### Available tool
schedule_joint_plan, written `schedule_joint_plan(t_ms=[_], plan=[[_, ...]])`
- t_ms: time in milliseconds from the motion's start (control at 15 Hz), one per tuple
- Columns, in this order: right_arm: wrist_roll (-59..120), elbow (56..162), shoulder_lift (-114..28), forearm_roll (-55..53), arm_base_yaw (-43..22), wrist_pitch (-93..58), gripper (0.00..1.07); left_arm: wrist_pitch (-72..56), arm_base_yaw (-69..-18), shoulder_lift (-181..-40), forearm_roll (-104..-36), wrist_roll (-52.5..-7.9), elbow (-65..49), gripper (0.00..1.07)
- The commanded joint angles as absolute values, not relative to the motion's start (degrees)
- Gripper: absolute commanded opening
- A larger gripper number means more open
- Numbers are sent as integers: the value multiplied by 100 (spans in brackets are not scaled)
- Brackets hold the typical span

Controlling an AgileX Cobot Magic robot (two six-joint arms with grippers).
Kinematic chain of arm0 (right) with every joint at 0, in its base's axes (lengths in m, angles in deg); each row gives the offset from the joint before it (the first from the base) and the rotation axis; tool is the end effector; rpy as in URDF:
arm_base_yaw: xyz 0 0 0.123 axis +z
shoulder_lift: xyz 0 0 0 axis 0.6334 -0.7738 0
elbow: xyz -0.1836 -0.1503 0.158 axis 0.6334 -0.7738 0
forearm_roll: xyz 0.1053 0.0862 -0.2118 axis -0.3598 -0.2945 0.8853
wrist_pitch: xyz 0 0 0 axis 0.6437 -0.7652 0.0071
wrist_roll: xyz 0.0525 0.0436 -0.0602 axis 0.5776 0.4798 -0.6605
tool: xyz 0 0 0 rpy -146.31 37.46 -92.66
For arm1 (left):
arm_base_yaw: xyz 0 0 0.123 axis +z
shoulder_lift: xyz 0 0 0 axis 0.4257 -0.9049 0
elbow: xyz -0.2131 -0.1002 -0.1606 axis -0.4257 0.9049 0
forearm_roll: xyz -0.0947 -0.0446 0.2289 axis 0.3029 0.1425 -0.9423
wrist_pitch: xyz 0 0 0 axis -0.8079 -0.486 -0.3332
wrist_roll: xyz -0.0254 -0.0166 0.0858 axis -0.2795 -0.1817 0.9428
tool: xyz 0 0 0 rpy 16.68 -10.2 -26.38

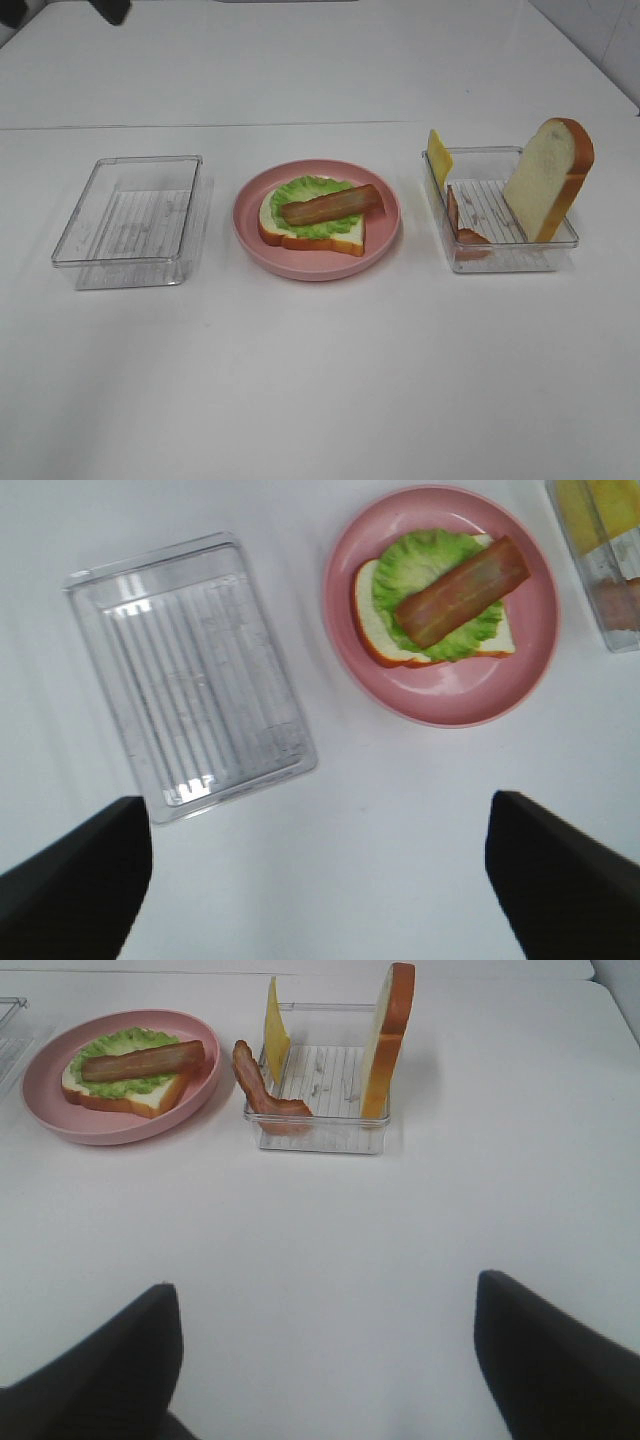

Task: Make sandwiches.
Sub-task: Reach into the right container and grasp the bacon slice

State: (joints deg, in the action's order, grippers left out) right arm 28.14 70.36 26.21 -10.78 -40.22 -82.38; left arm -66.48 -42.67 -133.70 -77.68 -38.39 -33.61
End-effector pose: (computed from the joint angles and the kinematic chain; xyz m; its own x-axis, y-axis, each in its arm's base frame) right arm -0.0074 0.0139 0.2787 -0.4450 -0.0350 -0.8948 -0.1382 0.9900 0.0300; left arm 0.3176 -0.1106 0.3892 -0.8580 0.1457 -0.4926 0.2515 0.9553 -0.1555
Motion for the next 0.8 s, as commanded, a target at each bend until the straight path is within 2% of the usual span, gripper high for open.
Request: schedule_joint_plan(t_ms=[67, 133, 200, 400, 800], plan=[[2791, 7041, 2696, -1078, -4056, -8187, 77, -7112, -4273, -12373, -8261, -3959, -2690, 86], [2791, 7041, 2696, -1078, -4056, -8187, 77, -7101, -4273, -12109, -8312, -3959, -2467, 86], [2791, 7041, 2696, -1078, -4056, -8187, 77, -7038, -4273, -11118, -8496, -3959, -1619, 86], [2791, 7041, 2696, -1078, -4056, -8187, 77, -6872, -4273, -9548, -8501, -3959, -261, 86], [2791, 7041, 2696, -1078, -4056, -8187, 77, -6625, -4273, -6998, -8542, -3936, 1487, 86]])
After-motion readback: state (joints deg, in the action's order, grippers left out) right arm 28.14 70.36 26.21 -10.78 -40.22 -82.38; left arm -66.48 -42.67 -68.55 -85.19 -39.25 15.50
